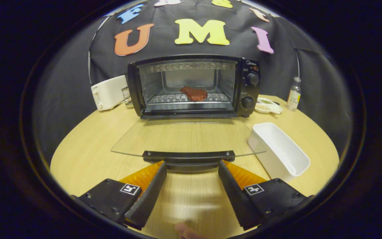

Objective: Open the toaster oven, put the food inside, and close the toaster oven door.

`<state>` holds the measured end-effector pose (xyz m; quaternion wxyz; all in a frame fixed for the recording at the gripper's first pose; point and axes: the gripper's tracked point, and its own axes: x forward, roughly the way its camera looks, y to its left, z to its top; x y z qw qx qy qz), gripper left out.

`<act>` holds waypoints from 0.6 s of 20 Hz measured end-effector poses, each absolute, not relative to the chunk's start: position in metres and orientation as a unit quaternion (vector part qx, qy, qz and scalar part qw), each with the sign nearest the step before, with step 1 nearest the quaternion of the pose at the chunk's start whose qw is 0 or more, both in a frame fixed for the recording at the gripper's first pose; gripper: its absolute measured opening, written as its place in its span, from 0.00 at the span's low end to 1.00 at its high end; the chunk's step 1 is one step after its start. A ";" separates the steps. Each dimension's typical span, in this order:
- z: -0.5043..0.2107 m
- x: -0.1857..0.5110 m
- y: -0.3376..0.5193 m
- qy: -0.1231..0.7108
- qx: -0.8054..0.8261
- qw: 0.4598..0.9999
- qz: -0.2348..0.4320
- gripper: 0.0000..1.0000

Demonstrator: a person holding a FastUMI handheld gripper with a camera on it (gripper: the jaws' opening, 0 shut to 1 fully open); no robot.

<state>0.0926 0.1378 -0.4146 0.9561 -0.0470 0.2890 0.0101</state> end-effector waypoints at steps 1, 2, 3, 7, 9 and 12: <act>-0.412 0.092 0.137 0.287 -0.044 0.957 0.009 0.99; -0.409 0.092 0.138 0.283 -0.045 0.958 0.009 0.99; -0.404 0.092 0.139 0.279 -0.046 0.959 0.010 0.99; -0.379 0.097 0.144 0.242 -0.050 0.969 0.015 0.99; -0.370 0.099 0.145 0.236 -0.059 0.970 0.016 0.99; -0.351 0.106 0.148 0.214 -0.058 0.975 0.019 0.99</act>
